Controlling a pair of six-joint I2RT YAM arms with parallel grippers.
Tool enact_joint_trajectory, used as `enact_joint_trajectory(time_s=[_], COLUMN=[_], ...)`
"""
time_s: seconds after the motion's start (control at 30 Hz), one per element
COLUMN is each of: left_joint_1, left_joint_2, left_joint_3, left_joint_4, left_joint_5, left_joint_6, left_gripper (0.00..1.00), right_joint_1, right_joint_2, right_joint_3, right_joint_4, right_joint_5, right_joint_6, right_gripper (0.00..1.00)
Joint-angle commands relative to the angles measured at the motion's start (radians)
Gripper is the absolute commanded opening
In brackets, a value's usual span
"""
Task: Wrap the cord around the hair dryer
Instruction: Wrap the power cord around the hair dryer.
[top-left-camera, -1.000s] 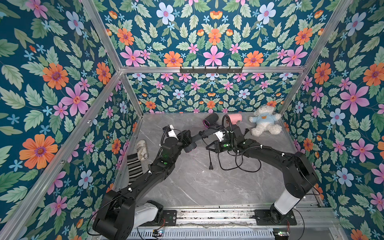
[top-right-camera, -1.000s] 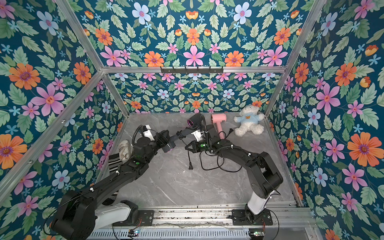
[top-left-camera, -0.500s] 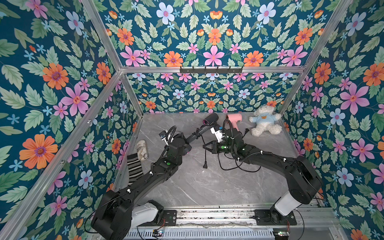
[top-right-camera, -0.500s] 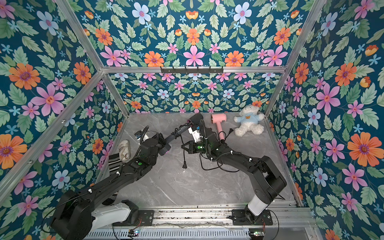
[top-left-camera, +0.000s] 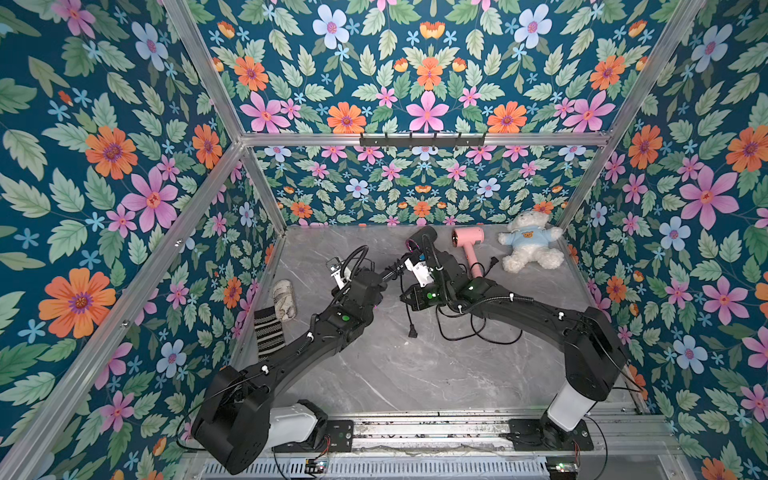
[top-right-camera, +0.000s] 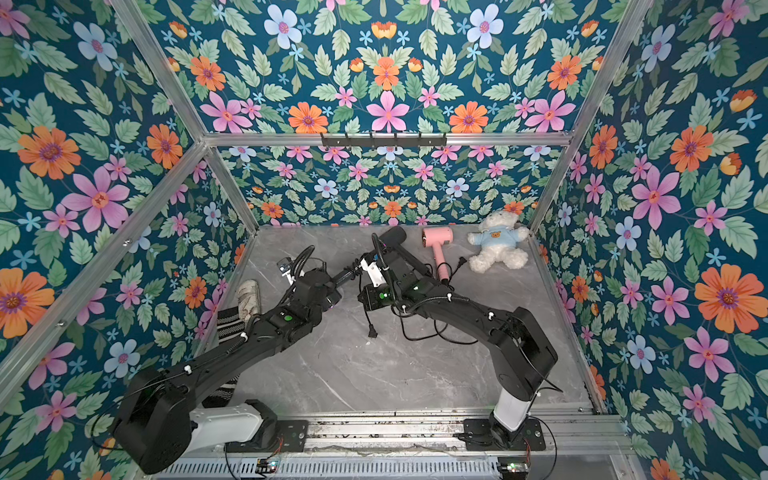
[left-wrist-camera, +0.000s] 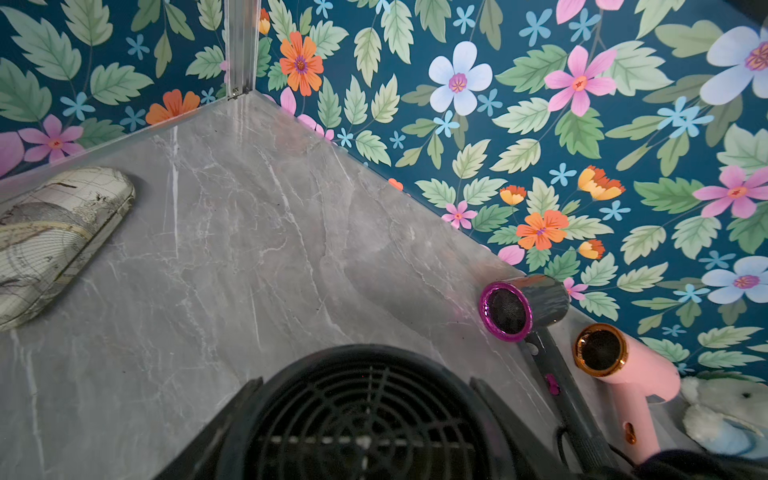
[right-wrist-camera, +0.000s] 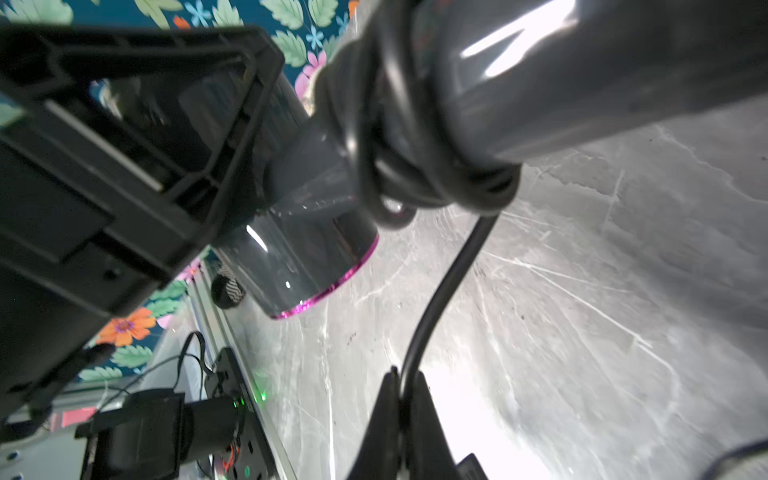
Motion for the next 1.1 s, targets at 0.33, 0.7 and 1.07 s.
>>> enact_joint_trajectory(time_s=[0.33,0.7,1.07], left_joint_1=[-0.019,-0.021,-0.021], left_joint_2=[0.068,0.17,0.193], left_joint_3=[0.049,0.169,0.218], left_joint_4=[-0.161,-0.255,-0.417], left_joint_5=[-0.256,-0.016,0.385], left_joint_6=[0.064,0.501,0.807], left_gripper=[0.0,0.0,0.0], right_joint_1=[0.003,-0.078,-0.144], right_joint_2=[0.06,0.235,0.506], right_joint_3=[0.246,0.484,1.036], right_joint_4=[-0.433,-0.685,-1.196], right_joint_5=[-0.171,-0.229,-0.224], right_joint_6=[-0.116,-0.166,-0.387], right_gripper=[0.05,0.04,0.02])
